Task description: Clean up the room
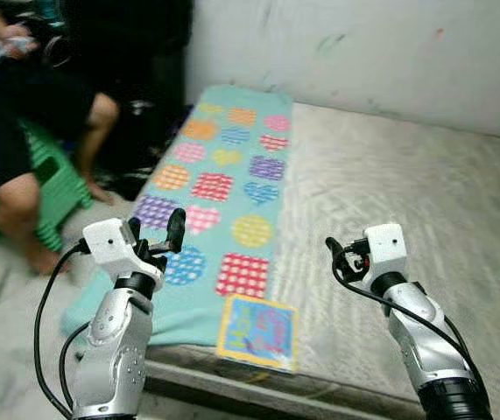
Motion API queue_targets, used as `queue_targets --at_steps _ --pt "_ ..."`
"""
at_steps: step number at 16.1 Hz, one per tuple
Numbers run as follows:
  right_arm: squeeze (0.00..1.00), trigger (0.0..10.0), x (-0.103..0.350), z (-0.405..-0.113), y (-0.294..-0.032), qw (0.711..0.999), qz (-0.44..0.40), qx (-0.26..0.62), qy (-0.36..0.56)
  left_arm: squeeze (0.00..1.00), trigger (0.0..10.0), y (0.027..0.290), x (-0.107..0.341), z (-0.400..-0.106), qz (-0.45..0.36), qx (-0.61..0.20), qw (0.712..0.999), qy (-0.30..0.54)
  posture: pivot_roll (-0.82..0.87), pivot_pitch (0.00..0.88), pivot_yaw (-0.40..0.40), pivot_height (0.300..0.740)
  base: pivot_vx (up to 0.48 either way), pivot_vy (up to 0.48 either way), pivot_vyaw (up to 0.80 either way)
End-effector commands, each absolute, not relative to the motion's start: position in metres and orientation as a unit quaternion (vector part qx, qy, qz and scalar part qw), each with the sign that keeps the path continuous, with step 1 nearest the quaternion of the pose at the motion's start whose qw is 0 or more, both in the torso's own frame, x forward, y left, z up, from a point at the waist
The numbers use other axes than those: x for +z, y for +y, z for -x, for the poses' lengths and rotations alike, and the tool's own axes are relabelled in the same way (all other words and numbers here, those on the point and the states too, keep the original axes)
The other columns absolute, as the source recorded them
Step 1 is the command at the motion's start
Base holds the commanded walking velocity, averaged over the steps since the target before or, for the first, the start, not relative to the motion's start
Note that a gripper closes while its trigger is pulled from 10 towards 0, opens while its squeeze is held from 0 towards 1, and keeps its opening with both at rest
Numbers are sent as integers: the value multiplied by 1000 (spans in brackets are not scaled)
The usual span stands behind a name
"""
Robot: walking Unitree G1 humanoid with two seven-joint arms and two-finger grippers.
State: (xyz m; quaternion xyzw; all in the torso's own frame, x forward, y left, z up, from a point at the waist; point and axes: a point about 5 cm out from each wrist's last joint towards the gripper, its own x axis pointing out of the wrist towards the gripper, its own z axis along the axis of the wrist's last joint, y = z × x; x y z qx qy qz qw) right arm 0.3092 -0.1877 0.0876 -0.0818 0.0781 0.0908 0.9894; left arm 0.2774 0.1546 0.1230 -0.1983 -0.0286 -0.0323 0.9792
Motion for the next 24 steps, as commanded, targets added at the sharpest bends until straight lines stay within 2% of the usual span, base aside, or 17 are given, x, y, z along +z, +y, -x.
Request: queue_targets --at_steps 1,8,14,17,22,24 --pt "0 10000 88 -310 -195 990 83 77 80 0 10000 150 124 -279 199 -42 979 -26 -62 0 -63 740 0 0 -800" --pt "0 10000 89 -308 -198 992 77 66 74 0 10000 151 118 -279 195 -35 980 -9 -65 0 -46 740 0 0 -777" --pt "0 10000 89 -301 -200 996 59 39 59 0 10000 147 115 -280 188 -51 981 4 -83 0 15 740 0 0 0" --pt "0 10000 95 -297 -200 998 25 29 49 0 10000 154 112 -275 176 -37 984 6 -94 0 24 740 0 0 0" --pt "0 10000 102 -267 -182 997 -20 50 58 0 10000 175 120 -249 129 -37 991 -4 -77 0 10 740 0 0 0" --pt "0 10000 103 -264 -179 996 -40 46 65 0 10000 177 119 -242 128 -35 991 1 -57 19 8 740 0 0 0"
